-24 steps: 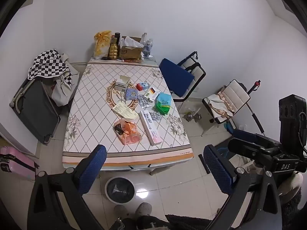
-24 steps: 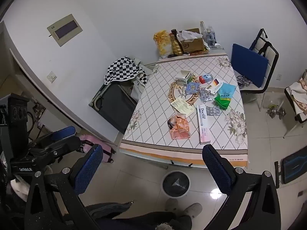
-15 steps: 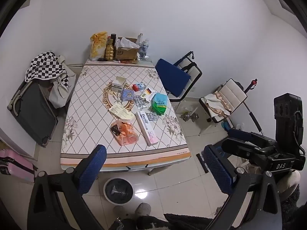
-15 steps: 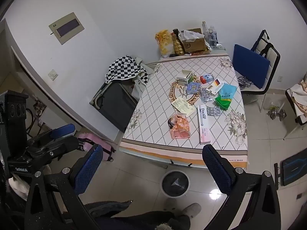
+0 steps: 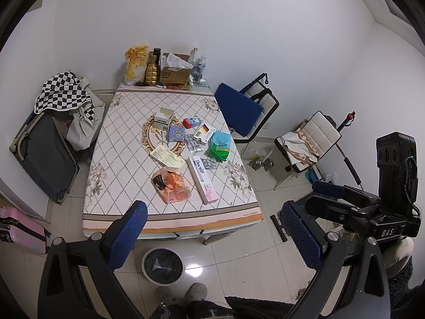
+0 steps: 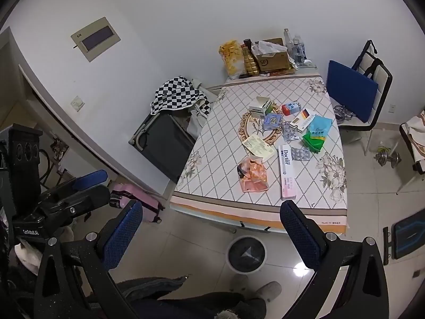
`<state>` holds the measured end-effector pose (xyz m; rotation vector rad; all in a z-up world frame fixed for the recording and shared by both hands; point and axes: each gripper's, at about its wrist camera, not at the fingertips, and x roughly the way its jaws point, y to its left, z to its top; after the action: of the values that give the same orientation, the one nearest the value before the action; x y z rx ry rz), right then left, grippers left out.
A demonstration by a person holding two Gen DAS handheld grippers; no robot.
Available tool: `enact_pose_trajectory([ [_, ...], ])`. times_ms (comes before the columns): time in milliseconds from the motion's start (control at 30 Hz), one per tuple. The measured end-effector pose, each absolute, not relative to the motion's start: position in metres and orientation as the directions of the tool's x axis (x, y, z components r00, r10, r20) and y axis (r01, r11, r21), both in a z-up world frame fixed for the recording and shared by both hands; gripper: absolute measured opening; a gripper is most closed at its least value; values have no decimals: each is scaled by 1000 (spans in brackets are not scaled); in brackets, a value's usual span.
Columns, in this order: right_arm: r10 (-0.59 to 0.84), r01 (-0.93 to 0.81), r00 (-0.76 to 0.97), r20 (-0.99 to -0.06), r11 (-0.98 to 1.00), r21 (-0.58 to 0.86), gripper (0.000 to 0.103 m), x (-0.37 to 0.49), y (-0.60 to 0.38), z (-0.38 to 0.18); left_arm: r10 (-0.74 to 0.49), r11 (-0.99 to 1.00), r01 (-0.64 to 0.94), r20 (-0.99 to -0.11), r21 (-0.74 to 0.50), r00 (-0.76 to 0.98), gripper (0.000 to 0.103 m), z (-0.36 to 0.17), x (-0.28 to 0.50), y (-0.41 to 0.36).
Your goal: Collect trash
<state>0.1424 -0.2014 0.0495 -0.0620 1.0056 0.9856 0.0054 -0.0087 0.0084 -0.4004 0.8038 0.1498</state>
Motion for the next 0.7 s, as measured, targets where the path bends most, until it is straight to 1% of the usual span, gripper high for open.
enact_pose_trajectory([
  [700, 671, -724, 140, -728, 571, 387, 103, 142, -191, 50, -28, 912, -275, -716, -303, 697, 103, 7, 5, -9],
])
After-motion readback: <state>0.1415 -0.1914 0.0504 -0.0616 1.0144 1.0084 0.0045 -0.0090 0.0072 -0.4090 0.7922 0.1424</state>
